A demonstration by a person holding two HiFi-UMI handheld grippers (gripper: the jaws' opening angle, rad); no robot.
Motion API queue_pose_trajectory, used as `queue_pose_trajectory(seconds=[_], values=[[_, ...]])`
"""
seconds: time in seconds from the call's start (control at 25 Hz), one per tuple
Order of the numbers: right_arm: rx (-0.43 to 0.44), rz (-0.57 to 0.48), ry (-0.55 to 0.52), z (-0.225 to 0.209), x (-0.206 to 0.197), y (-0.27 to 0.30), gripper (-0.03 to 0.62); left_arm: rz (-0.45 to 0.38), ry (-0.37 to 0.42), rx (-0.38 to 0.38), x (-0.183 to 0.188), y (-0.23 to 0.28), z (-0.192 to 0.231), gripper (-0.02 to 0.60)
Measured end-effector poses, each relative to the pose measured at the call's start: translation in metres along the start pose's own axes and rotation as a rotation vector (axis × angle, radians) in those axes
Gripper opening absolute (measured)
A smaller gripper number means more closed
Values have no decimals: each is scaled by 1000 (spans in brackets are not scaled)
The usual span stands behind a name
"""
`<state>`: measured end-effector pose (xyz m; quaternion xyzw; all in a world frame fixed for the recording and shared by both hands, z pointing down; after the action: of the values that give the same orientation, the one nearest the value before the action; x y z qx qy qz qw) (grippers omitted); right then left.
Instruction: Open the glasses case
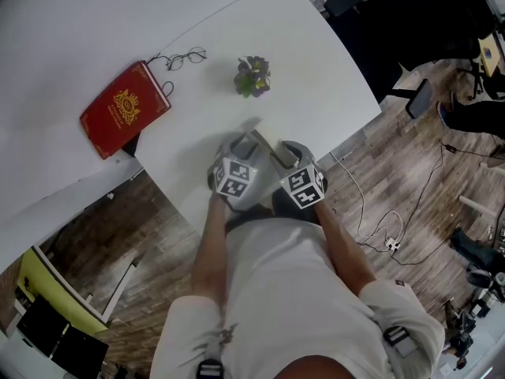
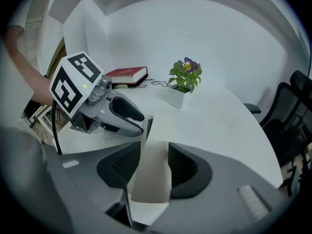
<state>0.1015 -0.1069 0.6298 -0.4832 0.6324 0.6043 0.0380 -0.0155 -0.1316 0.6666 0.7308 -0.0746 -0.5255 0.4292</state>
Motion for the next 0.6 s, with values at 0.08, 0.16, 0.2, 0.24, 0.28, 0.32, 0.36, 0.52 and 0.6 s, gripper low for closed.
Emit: queue_pose_trajectory(seconds=[0.08, 0.16, 0.2, 0.24, 0.28, 0.32, 0.36, 0.52, 0.6], values=[[1, -5, 0, 0, -1, -1, 173, 2, -1, -2, 0, -1, 0, 183], [2, -11, 0, -1, -1, -2, 170, 1, -3, 0, 0, 0, -1, 183], [1, -14, -1, -1, -1, -2, 166, 0, -4, 3, -1, 0, -1, 183], [0, -18, -1, -1, -1, -2, 157, -1, -4, 6, -2, 0, -1, 181], [-1, -20, -2, -1, -1, -3, 152, -2, -5, 8, -2, 0, -1, 181], [0, -23, -3, -1, 0, -3, 149, -3, -5, 8, -2, 0, 0, 180], [0, -24, -4, -1, 0, -4, 149, -4, -5, 9, -1, 0, 0, 179], [0, -30, -1, -1, 0, -6, 137, -6, -5, 11, -1, 0, -2, 177], [-2, -35, 1, -2, 0, -7, 129, -6, -8, 13, -2, 0, -2, 176]])
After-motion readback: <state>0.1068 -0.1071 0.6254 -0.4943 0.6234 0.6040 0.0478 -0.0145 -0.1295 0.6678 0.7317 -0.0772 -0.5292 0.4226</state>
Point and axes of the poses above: the fingertips, and each gripper's own axes: y forward along the fingers, z to its left, x out of its top, the point moved 6 cm from there along -y, backward along the fingers, and after that the axes turned 15 degrees about x, right-handed, at the moved point
